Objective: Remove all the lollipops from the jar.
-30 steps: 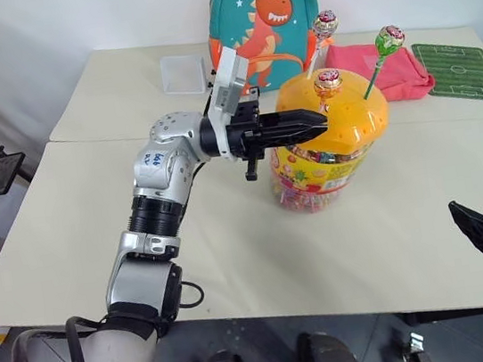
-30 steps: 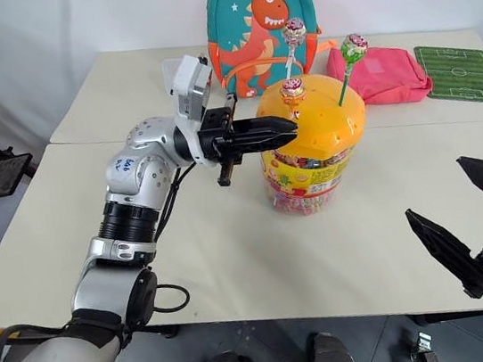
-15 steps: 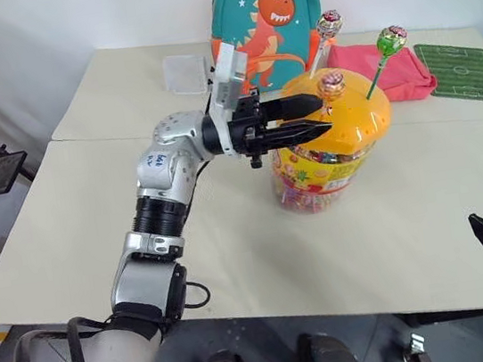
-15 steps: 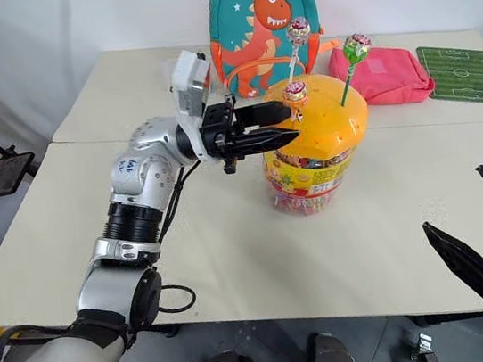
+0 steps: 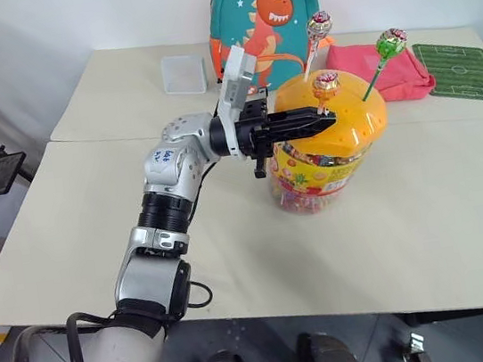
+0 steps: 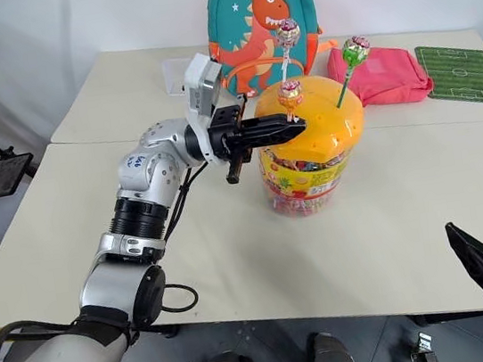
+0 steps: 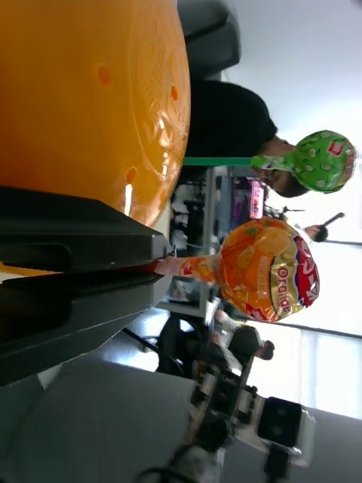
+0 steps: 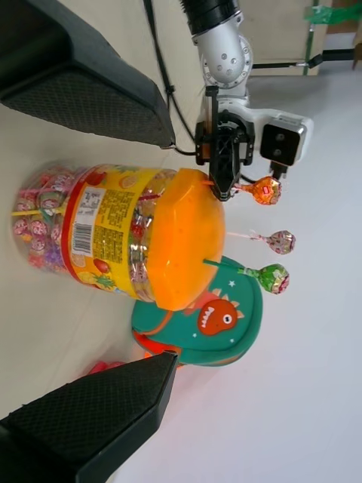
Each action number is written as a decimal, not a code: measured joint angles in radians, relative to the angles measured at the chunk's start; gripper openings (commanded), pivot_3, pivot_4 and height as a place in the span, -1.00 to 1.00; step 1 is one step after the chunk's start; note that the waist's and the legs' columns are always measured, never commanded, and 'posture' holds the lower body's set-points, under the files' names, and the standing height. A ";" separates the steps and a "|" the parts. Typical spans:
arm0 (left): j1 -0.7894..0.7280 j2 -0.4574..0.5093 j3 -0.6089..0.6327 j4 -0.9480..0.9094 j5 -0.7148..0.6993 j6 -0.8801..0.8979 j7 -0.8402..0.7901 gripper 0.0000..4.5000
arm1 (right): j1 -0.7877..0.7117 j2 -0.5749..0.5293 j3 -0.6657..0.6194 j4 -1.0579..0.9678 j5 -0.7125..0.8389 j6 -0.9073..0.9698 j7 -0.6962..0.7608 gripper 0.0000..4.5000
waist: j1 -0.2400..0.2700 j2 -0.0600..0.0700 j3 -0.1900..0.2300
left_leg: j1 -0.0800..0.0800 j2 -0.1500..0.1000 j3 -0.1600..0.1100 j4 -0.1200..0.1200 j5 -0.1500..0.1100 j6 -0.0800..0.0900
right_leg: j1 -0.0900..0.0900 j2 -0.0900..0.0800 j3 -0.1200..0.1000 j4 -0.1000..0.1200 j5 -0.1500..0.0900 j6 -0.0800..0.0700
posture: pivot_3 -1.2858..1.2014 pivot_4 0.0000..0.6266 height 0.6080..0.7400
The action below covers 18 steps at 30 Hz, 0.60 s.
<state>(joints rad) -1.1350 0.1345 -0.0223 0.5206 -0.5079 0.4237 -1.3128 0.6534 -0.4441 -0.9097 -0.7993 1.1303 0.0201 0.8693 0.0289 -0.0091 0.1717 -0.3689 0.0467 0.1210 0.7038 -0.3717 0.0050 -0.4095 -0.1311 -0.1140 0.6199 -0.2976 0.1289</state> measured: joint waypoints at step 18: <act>-0.054 0.280 0.229 0.065 -0.101 0.215 0.147 -0.98 | -0.303 -0.208 0.176 0.097 0.018 0.070 0.047 1.00 | -0.020 0.001 0.000 | 0.006 0.000 0.000 -0.003 0.000 0.000 | 0.000 0.000 0.003 0.003 0.000 0.000 | 0.03 -0.52 1.00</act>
<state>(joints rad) -1.1886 0.4149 0.2063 0.5856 -0.6091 0.6384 -1.1653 0.3503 -0.6523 -0.7335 -0.7022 1.1488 0.0897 0.9159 0.0093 -0.0079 0.1715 -0.3631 0.0469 0.1207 0.7004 -0.3715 0.0047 -0.4099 -0.1309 -0.1106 0.6229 -0.2976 0.1289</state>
